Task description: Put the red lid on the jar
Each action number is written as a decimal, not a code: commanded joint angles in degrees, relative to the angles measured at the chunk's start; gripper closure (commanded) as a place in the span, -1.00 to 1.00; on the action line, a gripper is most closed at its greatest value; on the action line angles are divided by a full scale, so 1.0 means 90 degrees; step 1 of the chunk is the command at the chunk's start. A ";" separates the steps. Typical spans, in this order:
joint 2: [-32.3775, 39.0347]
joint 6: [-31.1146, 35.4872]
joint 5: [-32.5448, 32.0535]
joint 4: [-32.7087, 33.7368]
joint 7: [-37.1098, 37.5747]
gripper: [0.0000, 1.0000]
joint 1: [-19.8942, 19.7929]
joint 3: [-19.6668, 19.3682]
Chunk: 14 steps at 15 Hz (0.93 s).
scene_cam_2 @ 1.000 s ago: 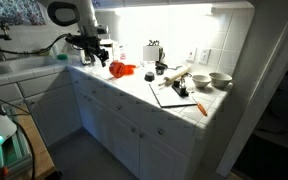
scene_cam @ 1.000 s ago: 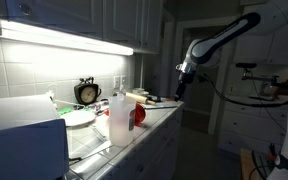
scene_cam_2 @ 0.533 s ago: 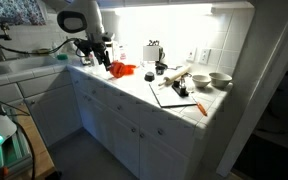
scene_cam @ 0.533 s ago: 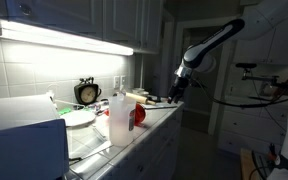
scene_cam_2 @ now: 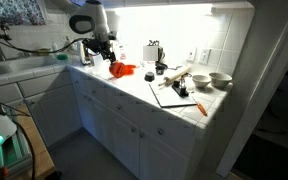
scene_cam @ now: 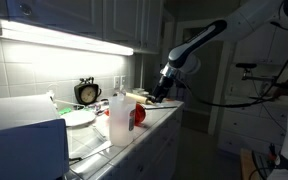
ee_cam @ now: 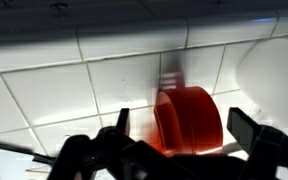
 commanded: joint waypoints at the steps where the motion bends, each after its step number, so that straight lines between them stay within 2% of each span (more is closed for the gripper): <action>1: 0.0575 0.0374 -0.0014 0.0483 -0.0222 -1.00 -0.0067 0.0355; 7: 0.1156 0.0855 -0.0178 0.0910 -0.0317 -1.00 -0.0188 0.0778; 12: 0.1502 0.1039 -0.0460 0.1136 -0.0202 -1.00 -0.0246 0.0918; 14: 0.1606 0.1061 -0.0596 0.1215 -0.0170 -0.45 -0.0274 0.0941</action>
